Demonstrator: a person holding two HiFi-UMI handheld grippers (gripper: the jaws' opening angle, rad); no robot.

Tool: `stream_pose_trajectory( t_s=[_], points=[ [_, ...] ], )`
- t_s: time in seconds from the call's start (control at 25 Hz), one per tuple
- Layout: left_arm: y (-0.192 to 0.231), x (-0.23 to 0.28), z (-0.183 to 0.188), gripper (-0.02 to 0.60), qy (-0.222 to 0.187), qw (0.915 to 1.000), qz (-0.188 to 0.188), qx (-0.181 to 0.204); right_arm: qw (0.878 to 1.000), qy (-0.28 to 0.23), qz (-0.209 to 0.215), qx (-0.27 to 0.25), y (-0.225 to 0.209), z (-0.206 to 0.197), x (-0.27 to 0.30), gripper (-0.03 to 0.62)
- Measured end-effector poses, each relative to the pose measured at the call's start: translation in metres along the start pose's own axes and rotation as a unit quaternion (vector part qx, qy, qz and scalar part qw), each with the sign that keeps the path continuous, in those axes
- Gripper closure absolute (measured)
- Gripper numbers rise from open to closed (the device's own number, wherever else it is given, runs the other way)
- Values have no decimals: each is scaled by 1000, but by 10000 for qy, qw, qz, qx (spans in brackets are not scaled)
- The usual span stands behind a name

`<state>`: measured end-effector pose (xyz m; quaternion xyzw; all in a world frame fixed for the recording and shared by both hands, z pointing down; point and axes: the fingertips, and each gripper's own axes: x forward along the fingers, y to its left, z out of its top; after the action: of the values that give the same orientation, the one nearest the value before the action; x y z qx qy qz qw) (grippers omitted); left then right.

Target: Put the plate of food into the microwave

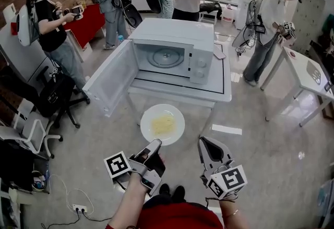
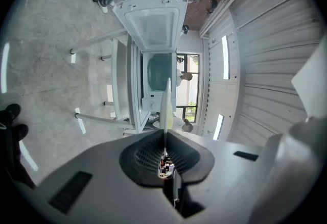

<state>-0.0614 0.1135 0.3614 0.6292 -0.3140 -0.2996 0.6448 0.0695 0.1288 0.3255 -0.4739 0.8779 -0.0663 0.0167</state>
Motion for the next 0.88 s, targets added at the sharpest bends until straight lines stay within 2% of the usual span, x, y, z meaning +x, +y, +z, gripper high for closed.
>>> stream_pose_trajectory(
  t_s=[0.32, 0.48, 0.68, 0.88],
  points=[
    [-6, 14, 4, 560, -159, 9998, -52, 112, 9996, -30, 263, -27, -7, 0, 13, 579],
    [-2, 19, 13, 560, -236, 9997, 48, 101, 9994, 4, 340, 68, -8, -3, 22, 579],
    [2, 39, 32, 560, -266, 9996, 112, 31, 9992, 82, 368, 110, -17, -5, 45, 579],
    [7, 70, 67, 560, -215, 9997, 133, -23, 9993, 137, 313, 131, -30, -3, 85, 579]
  ],
)
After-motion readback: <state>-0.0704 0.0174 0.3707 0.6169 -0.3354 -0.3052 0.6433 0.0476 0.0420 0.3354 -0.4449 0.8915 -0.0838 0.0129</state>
